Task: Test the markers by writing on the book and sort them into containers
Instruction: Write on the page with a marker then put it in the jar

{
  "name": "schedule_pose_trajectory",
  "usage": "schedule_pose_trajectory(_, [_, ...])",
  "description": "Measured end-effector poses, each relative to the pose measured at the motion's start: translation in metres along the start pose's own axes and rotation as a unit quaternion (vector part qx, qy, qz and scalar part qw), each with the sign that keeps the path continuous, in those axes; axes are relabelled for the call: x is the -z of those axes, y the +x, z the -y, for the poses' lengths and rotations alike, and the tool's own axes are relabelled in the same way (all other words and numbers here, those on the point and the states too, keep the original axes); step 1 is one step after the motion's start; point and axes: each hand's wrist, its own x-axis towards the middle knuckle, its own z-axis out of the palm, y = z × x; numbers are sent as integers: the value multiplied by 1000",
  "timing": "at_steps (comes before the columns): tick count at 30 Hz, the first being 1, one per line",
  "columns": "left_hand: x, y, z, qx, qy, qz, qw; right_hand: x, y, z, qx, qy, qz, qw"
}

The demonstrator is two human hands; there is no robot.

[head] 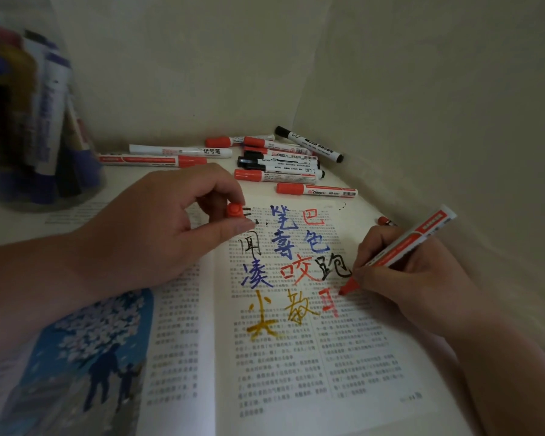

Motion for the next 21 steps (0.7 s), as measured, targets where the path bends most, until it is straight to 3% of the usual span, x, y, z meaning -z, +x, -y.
schedule_pose_trajectory(14, [0, -4, -1, 34, -4, 5, 999, 4, -1, 1, 8, -2, 60, 998])
schedule_pose_trajectory(21, [1, -4, -4, 32, 14, 2, 999, 4, 1, -4, 11, 20, 29, 999])
